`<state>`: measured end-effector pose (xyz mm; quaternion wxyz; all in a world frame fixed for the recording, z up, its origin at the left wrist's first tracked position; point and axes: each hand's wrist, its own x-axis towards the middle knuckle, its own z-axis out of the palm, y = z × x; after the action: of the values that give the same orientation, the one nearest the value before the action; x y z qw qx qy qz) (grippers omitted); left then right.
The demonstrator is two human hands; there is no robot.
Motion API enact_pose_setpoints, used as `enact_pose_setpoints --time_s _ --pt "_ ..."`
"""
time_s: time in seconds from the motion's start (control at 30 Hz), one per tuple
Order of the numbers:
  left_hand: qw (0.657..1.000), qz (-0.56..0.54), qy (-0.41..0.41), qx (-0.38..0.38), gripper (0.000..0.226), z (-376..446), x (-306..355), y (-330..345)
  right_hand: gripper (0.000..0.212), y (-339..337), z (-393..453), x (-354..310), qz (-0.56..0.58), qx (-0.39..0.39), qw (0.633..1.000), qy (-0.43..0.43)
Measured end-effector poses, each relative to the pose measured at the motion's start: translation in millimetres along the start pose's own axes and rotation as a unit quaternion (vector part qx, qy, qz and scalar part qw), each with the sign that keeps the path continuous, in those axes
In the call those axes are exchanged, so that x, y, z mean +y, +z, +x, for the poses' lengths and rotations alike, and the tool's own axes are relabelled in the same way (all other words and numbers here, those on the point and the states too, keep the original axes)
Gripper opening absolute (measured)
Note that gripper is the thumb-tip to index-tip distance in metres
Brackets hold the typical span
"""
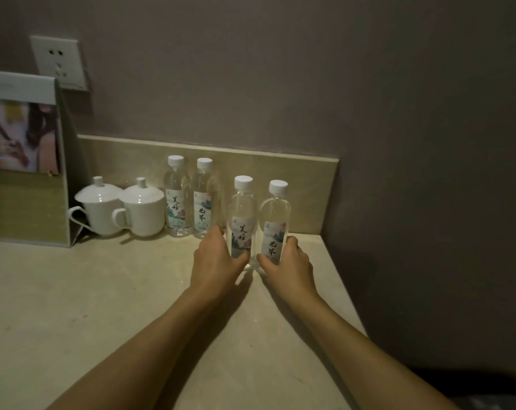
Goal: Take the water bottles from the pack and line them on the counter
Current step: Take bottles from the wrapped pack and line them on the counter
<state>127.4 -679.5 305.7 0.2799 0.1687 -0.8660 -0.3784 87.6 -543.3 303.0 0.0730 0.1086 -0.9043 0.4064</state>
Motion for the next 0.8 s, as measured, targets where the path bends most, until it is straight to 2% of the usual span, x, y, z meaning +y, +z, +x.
enact_pose_setpoints --time_s 0.3,0.7,0.8 --pt "0.998 0.014 0.008 0.067 0.040 7.8 -2.4 6.6 0.050 12.5 20.7 -9.0 -0.022 0.002 1.000 -0.009" --pt "0.996 0.027 -0.029 0.076 0.040 38.0 -5.9 20.0 0.053 29.1 50.2 -17.6 -0.039 0.005 0.999 -0.018" --pt "0.994 0.066 -0.040 0.078 0.042 44.0 -5.2 22.5 0.054 33.0 55.4 -17.6 -0.047 0.009 0.999 -0.017"
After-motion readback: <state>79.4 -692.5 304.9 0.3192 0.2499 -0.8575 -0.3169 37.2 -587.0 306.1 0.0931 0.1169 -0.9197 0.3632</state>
